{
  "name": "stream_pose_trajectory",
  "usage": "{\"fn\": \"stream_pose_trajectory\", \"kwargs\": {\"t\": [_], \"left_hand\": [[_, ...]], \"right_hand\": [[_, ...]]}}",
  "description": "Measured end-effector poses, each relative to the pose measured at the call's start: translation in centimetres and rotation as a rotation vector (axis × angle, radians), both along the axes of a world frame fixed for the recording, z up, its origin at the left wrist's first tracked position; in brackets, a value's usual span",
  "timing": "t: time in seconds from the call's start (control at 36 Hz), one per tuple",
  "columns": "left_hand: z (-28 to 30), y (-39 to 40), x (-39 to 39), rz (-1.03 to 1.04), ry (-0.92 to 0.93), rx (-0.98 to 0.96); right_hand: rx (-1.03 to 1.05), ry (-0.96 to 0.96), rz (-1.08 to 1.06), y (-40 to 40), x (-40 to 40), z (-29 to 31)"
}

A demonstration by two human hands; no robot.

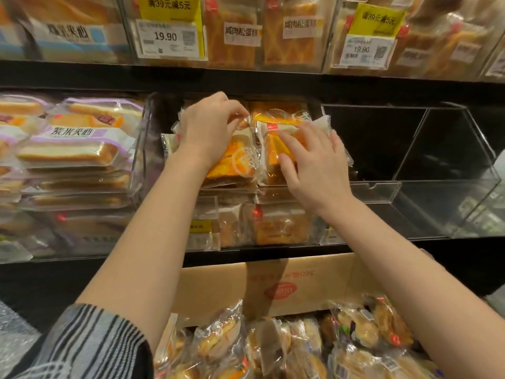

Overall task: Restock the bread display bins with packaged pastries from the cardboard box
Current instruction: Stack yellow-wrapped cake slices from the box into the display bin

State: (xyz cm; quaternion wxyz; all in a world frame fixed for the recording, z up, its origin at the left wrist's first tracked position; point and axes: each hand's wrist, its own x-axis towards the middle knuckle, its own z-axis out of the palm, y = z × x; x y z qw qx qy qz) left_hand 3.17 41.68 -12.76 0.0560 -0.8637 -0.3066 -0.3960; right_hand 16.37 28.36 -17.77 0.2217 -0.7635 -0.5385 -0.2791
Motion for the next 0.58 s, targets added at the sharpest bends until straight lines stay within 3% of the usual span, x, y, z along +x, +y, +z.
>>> {"fn": "stream_pose_trajectory", "kwargs": {"t": [0.08, 0.19, 0.33, 0.42, 0.5, 0.58], "left_hand": [[0.1, -0.1, -0.2, -0.021, -0.012, -0.011], [0.6, -0.3, -0.3, -0.032, 0.162, -0.055], [2.2, -1.2, -1.3, -0.034, 0.339, -0.284], [3.4, -2.1, -2.6, -0.182, 0.539, -0.448], [3.5, -2.7, -3.9, -0.213, 0.784, -0.353], [2.8, -2.4, -5.0, -0.164, 0.733, -0.182]], "right_hand": [[-0.1, -0.017, 0.013, -0.3, 0.2, 0.4], [-0.177, -0.028, 0.028, -0.9, 0.3, 1.0], [-0.177, -0.022, 0.012, -1.1, 0.0, 1.1], [-0.159, -0.015, 0.006, -1.2, -0.5, 1.1], [-0.097, -0.045, 0.059, -1.4, -0.9, 1.0], [-0.049, -0.025, 0.094, -1.6, -0.5, 0.9]]}}
